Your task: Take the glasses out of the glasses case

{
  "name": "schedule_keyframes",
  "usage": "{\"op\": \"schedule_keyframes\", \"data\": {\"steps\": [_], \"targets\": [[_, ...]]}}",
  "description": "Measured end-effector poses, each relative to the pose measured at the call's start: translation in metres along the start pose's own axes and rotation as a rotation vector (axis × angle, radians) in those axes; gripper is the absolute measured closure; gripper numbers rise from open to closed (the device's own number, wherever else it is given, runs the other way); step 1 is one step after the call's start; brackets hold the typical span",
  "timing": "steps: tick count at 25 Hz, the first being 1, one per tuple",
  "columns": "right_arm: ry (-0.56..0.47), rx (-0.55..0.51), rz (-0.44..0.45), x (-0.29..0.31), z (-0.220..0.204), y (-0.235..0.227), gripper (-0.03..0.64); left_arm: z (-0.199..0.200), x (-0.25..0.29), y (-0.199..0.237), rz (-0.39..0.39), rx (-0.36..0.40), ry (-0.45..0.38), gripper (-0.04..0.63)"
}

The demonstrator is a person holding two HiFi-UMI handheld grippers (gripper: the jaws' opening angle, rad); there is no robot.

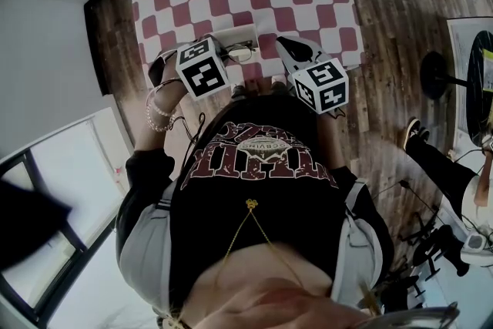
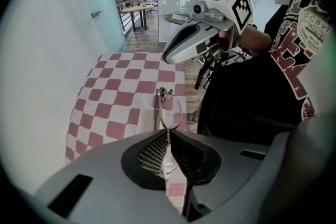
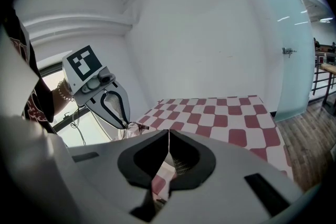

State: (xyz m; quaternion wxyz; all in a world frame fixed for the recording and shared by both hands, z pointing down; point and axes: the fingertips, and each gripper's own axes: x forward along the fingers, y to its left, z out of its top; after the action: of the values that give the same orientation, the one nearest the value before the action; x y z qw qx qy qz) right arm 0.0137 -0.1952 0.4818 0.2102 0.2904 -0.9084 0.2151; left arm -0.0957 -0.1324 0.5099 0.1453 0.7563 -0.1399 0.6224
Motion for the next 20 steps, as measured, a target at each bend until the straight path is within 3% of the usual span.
{"op": "schedule_keyframes", "data": {"steps": [20], "targets": [[0.011,-0.017,0.011,0.002,-0.003,0.008,0.595,0.007,-0.022,-0.015,-0.052,0.005,-0.049,0.566]]}}
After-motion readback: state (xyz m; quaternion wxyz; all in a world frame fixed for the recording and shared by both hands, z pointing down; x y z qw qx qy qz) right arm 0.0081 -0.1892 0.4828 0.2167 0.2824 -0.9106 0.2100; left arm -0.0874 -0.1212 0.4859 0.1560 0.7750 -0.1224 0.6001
